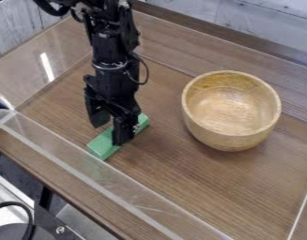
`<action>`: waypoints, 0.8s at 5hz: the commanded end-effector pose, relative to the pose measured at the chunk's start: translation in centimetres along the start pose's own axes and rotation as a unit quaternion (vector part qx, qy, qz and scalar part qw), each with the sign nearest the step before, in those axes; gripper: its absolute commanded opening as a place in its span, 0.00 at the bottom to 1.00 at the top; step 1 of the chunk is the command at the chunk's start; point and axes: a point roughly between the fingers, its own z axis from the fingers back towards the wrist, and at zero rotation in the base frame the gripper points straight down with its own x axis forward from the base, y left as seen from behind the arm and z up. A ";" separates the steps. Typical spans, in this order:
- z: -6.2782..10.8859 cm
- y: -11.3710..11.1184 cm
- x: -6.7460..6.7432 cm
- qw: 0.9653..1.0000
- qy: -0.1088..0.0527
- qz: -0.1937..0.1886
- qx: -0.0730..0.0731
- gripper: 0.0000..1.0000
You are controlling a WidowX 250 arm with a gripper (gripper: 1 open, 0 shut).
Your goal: Put the green block in the brown bowl
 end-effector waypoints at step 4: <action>0.4 -0.3 0.9 1.000 -0.024 -0.008 -0.001 0.00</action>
